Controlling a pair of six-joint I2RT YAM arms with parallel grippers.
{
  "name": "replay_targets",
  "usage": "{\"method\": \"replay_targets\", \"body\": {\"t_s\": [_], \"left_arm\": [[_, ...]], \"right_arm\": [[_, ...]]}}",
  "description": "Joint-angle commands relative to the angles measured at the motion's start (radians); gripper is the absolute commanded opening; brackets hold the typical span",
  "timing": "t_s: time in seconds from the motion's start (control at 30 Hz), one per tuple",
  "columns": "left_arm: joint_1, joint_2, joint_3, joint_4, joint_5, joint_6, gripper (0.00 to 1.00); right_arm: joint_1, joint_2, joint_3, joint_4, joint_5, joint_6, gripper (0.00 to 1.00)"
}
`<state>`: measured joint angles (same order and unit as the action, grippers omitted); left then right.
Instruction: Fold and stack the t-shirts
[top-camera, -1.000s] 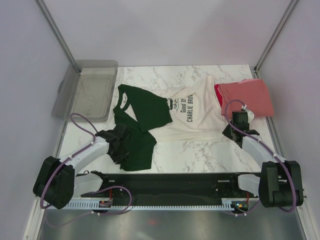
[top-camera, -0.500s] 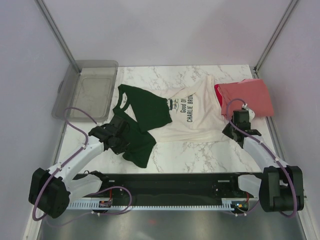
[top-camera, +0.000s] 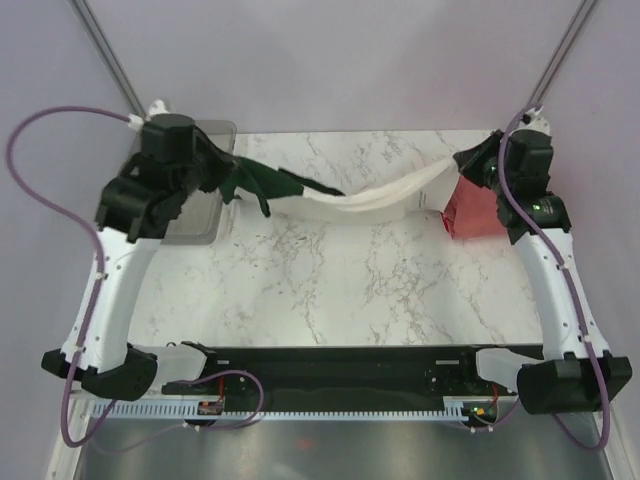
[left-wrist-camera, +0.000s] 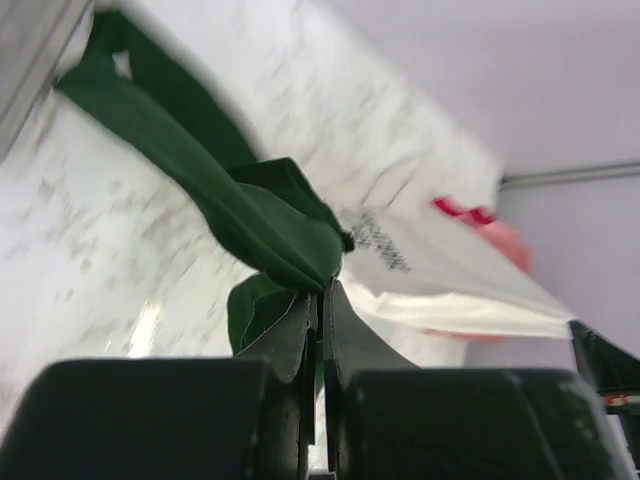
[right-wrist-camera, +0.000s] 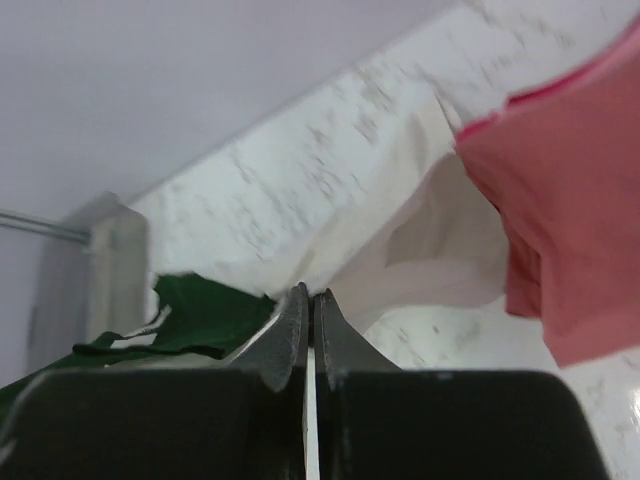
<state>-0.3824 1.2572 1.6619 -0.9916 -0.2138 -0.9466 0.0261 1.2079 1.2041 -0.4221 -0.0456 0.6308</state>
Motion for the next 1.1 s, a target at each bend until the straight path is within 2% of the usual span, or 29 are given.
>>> {"method": "replay_targets", "body": {"t_s": [0.0, 0.07, 0.13, 0.27, 0.4, 0.57, 0.7, 0.8, 0.9, 0.97, 1.07], "left_arm": [[0.007, -0.012, 0.358, -0.071, -0.099, 0.155, 0.02], [0.005, -0.030, 0.526, -0.081, -0.116, 0.193, 0.02], [0.007, -0.071, 0.588, -0.055, -0.140, 0.204, 0.02], [0.005, -0.278, 0.544, 0.150, -0.115, 0.232, 0.02], [0.005, -0.382, 0.518, 0.251, -0.095, 0.246, 0.02], [0.005, -0.380, 0.498, 0.303, -0.088, 0.238, 0.02], [0.004, -0.315, 0.440, 0.330, -0.154, 0.224, 0.02], [0.005, -0.172, 0.414, 0.395, -0.214, 0.250, 0.02], [0.005, -0.072, 0.427, 0.447, -0.246, 0.288, 0.02], [0.007, 0.008, 0.443, 0.540, -0.240, 0.310, 0.02], [0.005, 0.118, 0.536, 0.652, -0.196, 0.362, 0.02]], "right_arm": [[-0.003, -0.115, 0.230, -0.030, -0.028, -0.011, 0.00], [-0.003, -0.155, 0.336, -0.049, -0.014, -0.028, 0.00], [-0.003, -0.234, 0.394, -0.047, 0.009, -0.051, 0.00], [-0.003, -0.385, 0.417, -0.018, 0.085, -0.054, 0.00], [-0.003, -0.537, 0.420, 0.006, 0.138, -0.059, 0.00], [-0.003, -0.585, 0.394, 0.014, 0.190, -0.040, 0.00], [-0.003, -0.501, 0.377, 0.008, 0.191, -0.031, 0.00], [-0.003, -0.388, 0.367, 0.014, 0.202, -0.026, 0.00], [-0.003, -0.251, 0.362, 0.023, 0.210, -0.016, 0.00], [-0.003, -0.140, 0.383, 0.025, 0.216, -0.006, 0.00], [-0.003, 0.008, 0.484, 0.025, 0.231, 0.000, 0.00]]}}
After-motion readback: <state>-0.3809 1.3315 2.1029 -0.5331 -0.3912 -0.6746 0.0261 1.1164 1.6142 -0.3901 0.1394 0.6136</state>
